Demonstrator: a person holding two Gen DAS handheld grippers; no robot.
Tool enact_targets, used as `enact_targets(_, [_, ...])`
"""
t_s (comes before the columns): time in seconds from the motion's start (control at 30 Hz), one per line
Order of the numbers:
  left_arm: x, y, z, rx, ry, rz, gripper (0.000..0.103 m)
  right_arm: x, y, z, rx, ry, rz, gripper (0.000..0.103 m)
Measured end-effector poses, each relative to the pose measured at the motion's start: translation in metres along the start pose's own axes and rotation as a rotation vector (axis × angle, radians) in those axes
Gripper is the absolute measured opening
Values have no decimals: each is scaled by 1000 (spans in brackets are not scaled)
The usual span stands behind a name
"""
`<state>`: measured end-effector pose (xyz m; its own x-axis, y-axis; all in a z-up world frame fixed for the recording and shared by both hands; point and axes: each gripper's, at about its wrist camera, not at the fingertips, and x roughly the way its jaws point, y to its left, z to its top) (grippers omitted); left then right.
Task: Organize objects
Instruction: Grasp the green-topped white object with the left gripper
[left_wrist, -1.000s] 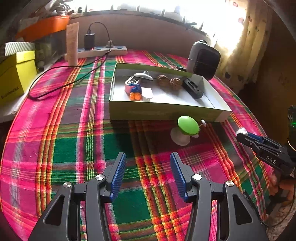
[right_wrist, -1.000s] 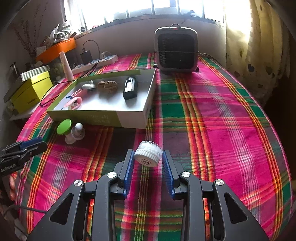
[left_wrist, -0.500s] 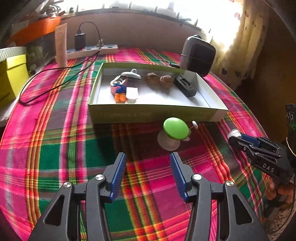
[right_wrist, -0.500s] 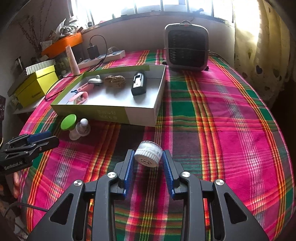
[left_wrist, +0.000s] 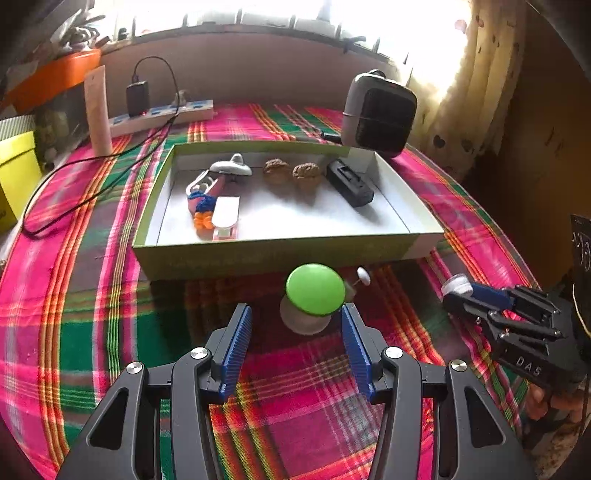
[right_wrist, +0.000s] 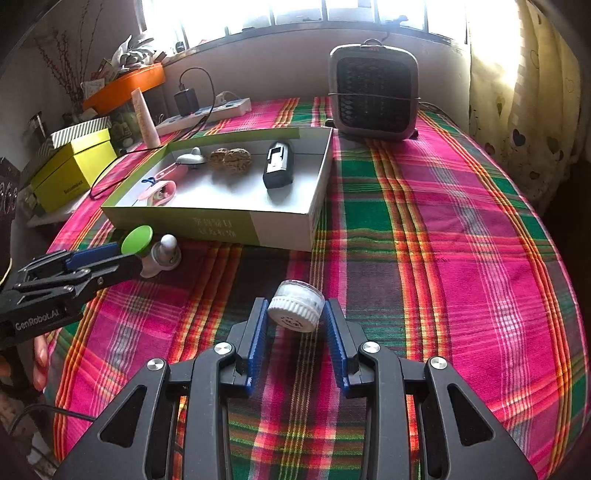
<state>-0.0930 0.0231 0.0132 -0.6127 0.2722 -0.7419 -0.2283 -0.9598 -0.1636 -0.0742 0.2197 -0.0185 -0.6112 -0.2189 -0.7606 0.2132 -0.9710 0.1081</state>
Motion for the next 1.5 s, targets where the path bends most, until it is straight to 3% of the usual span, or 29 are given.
enact_targets(1.03, [7, 1, 14, -10, -27, 50, 48, 2, 4, 2, -12, 5, -15, 32])
enact_targets(1.5, [13, 3, 13, -19, -9, 76, 42, 6, 15, 4, -40, 11, -3, 32])
